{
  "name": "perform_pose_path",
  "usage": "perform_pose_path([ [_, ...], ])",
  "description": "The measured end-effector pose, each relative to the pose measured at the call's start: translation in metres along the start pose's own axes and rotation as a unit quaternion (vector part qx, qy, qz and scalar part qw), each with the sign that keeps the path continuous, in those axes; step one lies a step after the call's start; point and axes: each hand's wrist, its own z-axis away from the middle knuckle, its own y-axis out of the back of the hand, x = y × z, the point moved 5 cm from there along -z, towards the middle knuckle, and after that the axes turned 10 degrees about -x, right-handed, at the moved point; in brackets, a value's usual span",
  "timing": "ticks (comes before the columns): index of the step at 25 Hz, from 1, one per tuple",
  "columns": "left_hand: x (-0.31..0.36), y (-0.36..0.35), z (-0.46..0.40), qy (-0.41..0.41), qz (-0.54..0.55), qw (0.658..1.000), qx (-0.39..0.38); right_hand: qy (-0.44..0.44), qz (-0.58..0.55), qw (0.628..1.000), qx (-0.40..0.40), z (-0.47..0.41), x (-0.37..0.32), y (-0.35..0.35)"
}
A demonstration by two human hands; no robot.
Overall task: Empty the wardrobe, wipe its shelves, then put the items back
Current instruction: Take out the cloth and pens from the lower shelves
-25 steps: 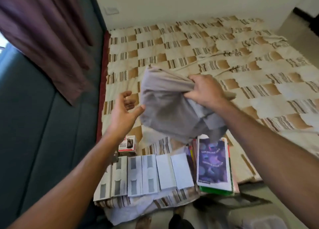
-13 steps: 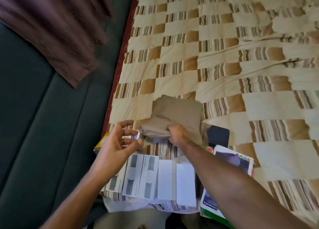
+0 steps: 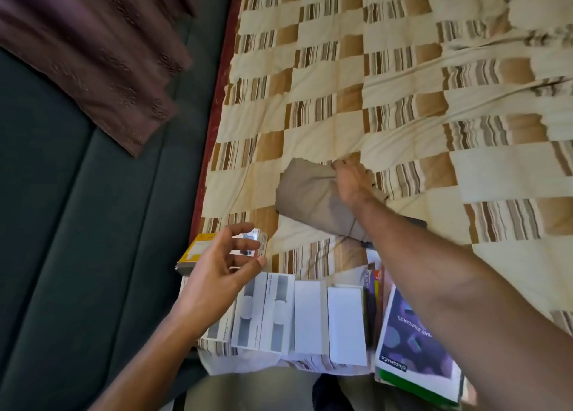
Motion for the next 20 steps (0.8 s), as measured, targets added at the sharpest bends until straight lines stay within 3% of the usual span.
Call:
perform_pose_path([
  [5,0.012,-0.016,0.009,-0.035,-0.021,0.997,-0.059,0.021,-0.186,0.981,0.058,0.102,0.014,0.013],
  [10,0.023,-0.052,0.033,-0.096,-0.046,0.971,-0.214,-0.017,-0.338,0.924,0.178,0.268,0.016,0.029],
  [14,0.022,-0.086,0.070,-0.164,-0.088,0.920,-0.345,-0.114,-0.385,0.880,0.253,0.412,-0.005,0.018],
  [20,0.003,-0.168,0.186,-0.235,-0.146,0.783,-0.557,-0.320,-0.417,0.771,0.359,0.636,-0.057,-0.058],
])
